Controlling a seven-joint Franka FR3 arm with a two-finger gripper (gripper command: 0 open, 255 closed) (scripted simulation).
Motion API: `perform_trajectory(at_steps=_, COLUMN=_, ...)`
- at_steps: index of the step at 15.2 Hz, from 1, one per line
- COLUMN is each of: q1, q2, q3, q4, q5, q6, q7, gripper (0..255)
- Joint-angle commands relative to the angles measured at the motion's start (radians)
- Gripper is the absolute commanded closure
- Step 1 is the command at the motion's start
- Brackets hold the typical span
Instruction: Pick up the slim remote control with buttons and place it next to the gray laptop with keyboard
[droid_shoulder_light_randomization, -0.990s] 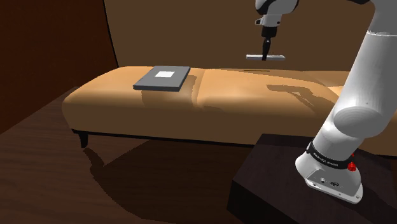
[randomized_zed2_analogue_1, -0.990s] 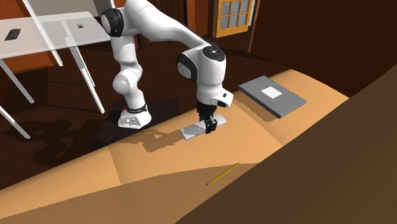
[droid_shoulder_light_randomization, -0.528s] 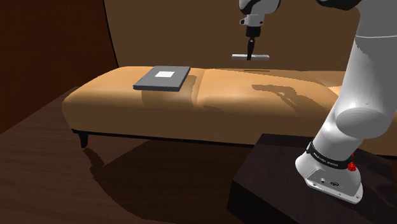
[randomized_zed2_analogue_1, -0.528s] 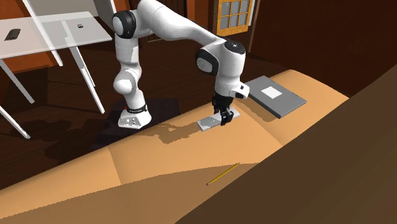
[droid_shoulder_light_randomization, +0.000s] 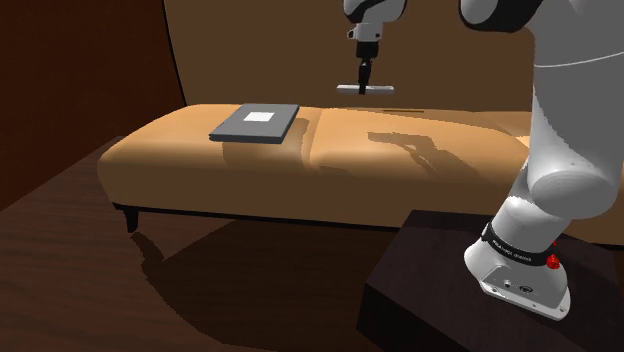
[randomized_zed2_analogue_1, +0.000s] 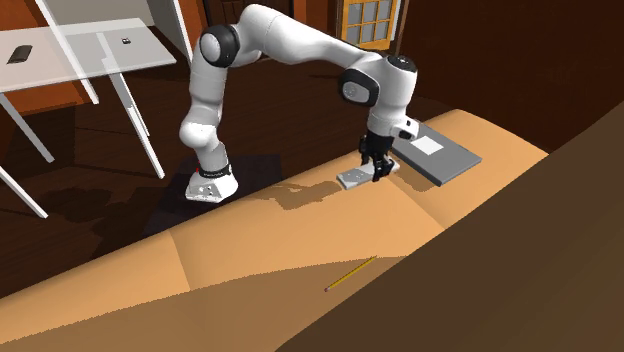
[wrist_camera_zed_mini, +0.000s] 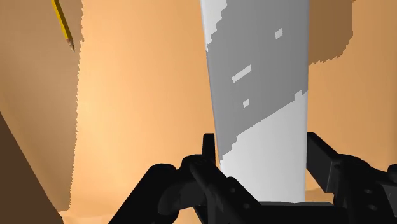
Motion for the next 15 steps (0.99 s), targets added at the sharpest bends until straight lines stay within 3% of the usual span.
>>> perform_trajectory(at_steps=1, q1=0.005, q2=0.052, q3=0.017, q4=0.075, q5=0.021, q6=-0.024, q7=0.031, gripper=255)
perform_trajectory(at_steps=9, q1=-0.015, q2=0.308, q3=0.085, q4=0.486, q5=0.097, q6=-0.171, q7=0.161, gripper=255)
perform_trajectory(at_steps=11, q1=-0.04, q2=0.406, q3=0.107, q4=0.659, q5=0.118, q6=-0.237, q7=0.204, gripper=255)
perform_trajectory(at_steps=12, q1=-0.078, q2=0.515, q3=0.128, q4=0.86, q5=0.137, q6=-0.317, q7=0.247, gripper=255)
perform_trajectory(at_steps=15, q1=-0.055, q2=0.486, q3=0.124, q4=0.763, q5=0.132, q6=-0.255, q7=0.234, gripper=255)
